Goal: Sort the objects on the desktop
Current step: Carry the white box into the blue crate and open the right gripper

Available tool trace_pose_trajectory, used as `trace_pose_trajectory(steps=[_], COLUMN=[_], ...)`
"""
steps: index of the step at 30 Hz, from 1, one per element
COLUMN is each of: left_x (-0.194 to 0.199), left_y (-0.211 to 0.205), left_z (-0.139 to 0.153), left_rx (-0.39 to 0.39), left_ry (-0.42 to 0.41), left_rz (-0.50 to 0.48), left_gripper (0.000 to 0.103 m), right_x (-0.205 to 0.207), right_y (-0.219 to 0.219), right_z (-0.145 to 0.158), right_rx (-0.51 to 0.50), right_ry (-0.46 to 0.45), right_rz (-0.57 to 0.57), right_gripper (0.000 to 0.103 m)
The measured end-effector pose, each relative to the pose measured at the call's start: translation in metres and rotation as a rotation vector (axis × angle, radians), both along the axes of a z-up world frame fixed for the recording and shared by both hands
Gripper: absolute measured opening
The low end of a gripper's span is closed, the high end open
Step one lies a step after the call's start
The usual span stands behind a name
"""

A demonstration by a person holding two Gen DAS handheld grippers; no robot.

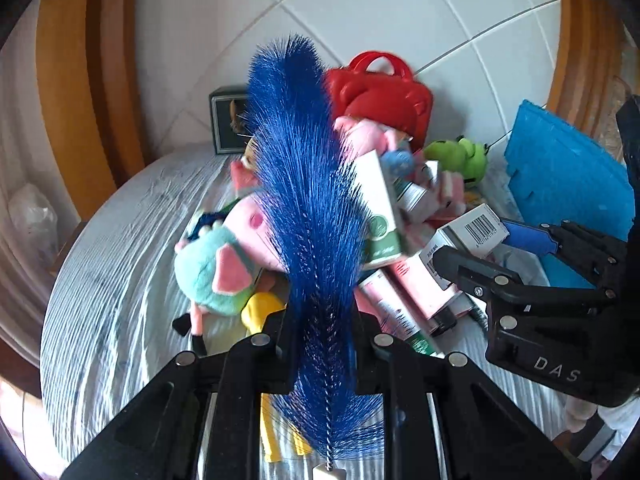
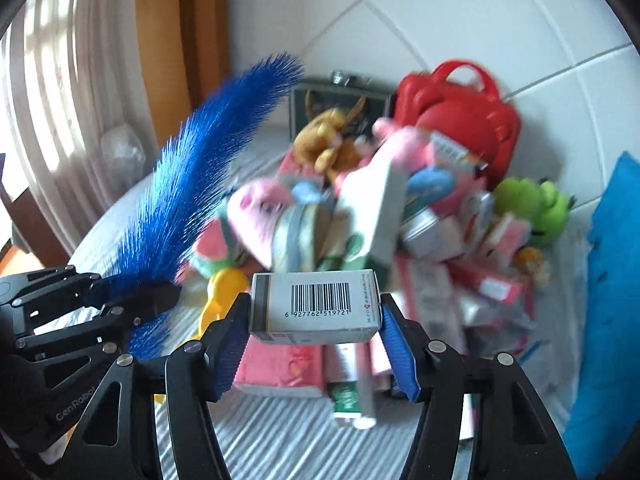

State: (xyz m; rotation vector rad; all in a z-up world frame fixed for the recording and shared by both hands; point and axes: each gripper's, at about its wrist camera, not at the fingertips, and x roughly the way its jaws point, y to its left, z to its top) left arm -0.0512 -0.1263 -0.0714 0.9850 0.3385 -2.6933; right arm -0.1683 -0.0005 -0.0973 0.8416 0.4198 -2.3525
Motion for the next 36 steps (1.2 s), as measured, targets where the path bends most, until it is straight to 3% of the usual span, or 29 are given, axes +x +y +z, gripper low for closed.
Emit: trace_pose_trajectory(steps=[7,12,20,26,31,36], left_x=[-0.035,-0.075,-0.142,-0.196,-0.253,-0.295], left_y=[0.057,0.124,0.263,0.356,0.422,0.478], left_z=[0.070,0.125,0.211,0.257,0.256,0.205], left_rx=[-0.046,-0.068,-0.069,-0.047,-0.011,-0.025], left_ry=[0.134,0.222,0.338,0.390,0.327,0.143], left_rz=[-0.133,-0.243,-0.413,-0.454,-0.481,-0.518], left_gripper=[0.017,0.017,0.017,0.017,0.017,0.017], right_x=[0.000,-0.011,-0.041,-0.076,-0.109,-0.123], right_y=[0.076,0.159,0.313,0.417,0.471,0.515], right_z=[0.090,0.148,0.218,0.251,0.243,0.213], right_rx=[-0.060,-0.092,-0.116,-0.073,0.002,0.084], right_ry=[0.191,0.297,0.397,0.428,0.358,0.239], right_rz=[-0.149,-0.281,-0.490,-0.608,-0.660,-0.718], right_gripper=[0.062,0.062,0.062,0.062,0.062,0.063])
